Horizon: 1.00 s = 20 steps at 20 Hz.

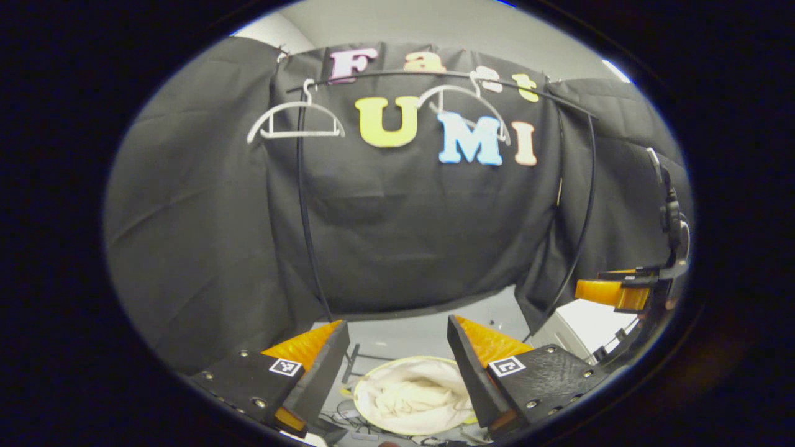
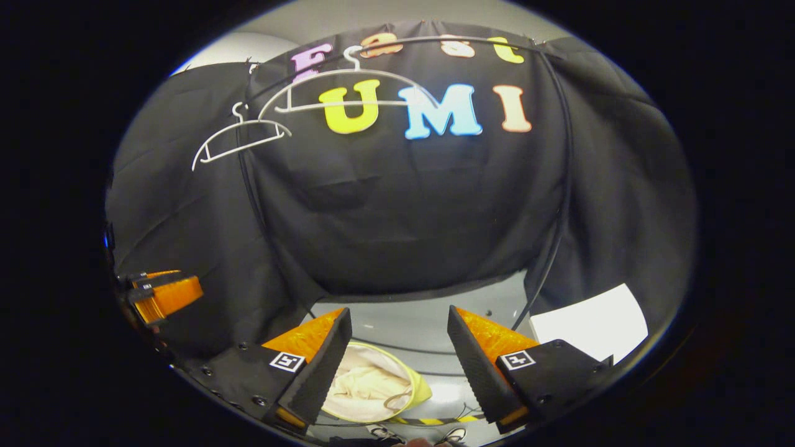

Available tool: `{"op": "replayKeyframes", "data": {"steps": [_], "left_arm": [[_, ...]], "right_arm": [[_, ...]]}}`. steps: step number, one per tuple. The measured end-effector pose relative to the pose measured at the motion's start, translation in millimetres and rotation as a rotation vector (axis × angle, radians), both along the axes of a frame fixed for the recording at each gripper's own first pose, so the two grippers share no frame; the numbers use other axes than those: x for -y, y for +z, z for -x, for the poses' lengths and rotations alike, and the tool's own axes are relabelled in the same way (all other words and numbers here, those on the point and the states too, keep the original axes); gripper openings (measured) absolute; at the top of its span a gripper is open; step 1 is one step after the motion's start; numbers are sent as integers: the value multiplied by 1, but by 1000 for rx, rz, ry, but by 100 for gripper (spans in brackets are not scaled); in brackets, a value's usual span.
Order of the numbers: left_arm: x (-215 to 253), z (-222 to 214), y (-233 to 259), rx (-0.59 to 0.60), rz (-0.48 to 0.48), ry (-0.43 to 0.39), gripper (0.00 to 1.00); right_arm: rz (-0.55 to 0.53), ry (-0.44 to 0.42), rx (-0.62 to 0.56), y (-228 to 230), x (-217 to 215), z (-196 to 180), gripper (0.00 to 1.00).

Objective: Grasp the clothes on the hanger with both hands and then place them into the laundry hamper below.

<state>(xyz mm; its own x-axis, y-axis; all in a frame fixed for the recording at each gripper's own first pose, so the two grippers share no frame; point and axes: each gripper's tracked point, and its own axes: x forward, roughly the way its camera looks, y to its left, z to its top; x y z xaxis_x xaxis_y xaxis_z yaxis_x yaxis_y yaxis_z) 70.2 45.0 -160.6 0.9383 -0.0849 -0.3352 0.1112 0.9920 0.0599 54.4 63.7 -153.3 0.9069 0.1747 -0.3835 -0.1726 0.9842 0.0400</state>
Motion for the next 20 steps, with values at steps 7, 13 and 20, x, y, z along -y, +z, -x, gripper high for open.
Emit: {"op": "replayKeyframes", "data": {"steps": [7, 13, 20], "left_arm": [[65, 40, 136, 225, 29, 37, 91], [124, 76, 218, 366, 76, 60, 90], [148, 121, 235, 422, 128, 62, 90]], "right_arm": [[11, -30, 299, 116, 78, 10, 92], [-62, -50, 420, 168, 136, 32, 92], [-124, -112, 468, 179, 170, 58, 98]]}}
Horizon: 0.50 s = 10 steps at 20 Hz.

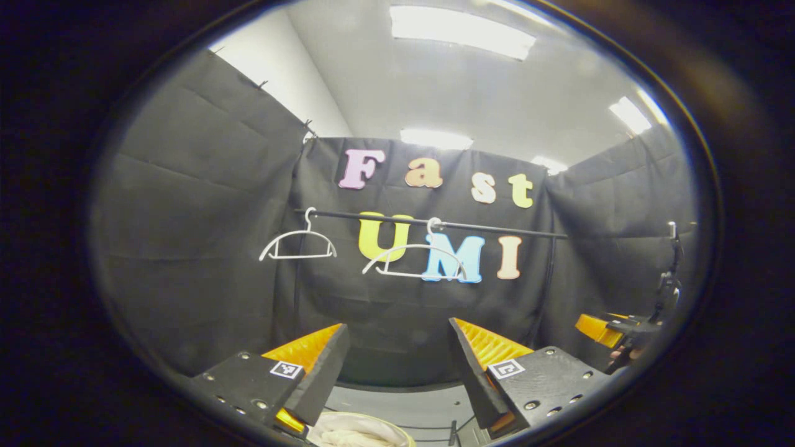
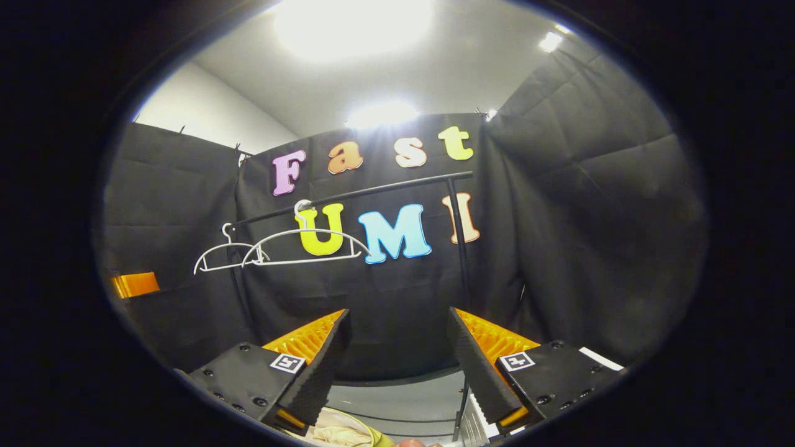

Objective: Grasp the clothes on the hanger with both hands and then place them into the laundry hamper below.

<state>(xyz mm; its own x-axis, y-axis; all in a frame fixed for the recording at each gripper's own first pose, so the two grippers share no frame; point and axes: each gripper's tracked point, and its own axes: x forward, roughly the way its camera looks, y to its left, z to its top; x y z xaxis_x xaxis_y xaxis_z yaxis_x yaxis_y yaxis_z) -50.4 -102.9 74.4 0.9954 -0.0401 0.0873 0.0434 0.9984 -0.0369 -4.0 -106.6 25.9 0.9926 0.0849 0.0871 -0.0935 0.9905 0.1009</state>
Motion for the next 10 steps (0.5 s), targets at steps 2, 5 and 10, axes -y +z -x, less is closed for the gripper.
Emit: {"op": "replayKeyframes", "data": {"steps": [2, 5, 10], "left_arm": [[-2, -2, -5, 3, -9, -7, 90], [-7, -9, -27, -32, -44, -7, 90], [-5, -15, -61, -48, -59, -39, 90]], "right_arm": [[-19, -38, 3, -3, 9, 5, 98], [-15, -99, -2, -15, 18, 13, 98], [-11, -185, -33, -44, 26, 23, 98]]}}
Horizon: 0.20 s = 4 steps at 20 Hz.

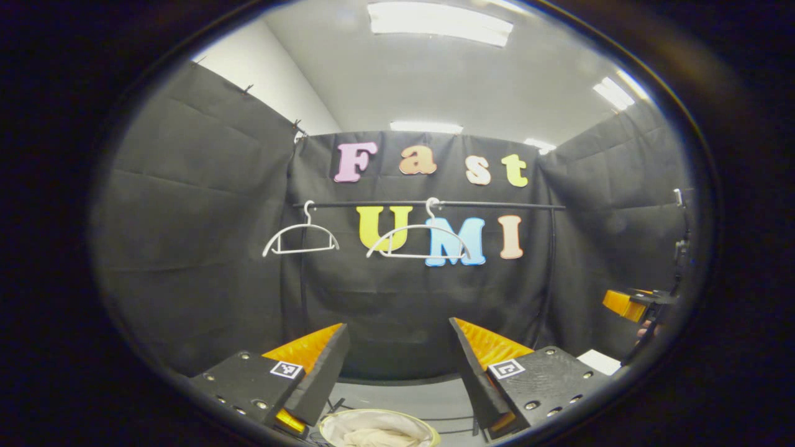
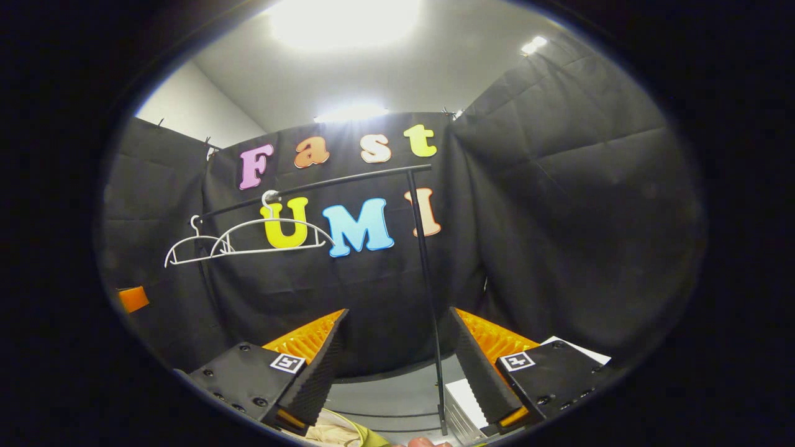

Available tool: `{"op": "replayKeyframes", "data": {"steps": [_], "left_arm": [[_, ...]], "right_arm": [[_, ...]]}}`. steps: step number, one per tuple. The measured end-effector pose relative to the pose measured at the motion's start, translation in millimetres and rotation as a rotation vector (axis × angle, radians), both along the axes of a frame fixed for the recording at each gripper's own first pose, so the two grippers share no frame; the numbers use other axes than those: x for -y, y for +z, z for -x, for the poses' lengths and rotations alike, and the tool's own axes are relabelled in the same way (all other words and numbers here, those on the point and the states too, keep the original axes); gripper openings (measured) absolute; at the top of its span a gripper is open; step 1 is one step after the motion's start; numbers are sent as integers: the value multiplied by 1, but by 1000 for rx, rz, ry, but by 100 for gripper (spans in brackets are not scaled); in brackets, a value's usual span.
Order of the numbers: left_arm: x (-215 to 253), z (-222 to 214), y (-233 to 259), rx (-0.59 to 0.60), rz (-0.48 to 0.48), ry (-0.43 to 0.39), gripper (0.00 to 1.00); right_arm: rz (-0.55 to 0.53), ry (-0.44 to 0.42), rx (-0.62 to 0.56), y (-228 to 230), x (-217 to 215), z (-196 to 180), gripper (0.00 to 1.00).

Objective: Grasp the clothes on the hanger with both hands and then place them into the laundry hamper below.

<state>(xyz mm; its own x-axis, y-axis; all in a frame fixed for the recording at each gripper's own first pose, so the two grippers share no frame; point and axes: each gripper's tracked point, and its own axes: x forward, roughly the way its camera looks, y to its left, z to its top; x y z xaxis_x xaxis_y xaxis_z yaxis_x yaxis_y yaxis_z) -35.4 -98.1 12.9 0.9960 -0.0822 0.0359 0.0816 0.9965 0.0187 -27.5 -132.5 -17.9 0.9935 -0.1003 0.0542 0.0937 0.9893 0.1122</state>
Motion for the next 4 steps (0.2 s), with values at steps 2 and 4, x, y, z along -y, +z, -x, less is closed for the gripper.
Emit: {"op": "replayKeyframes", "data": {"steps": [2, 4], "left_arm": [[-3, -4, -9, 3, 13, -18, 90], [-11, -8, -19, -14, 32, -8, 90]], "right_arm": [[-3, -20, 9, -2, -1, 5, 98], [4, -23, 7, -9, -7, 7, 98]]}}
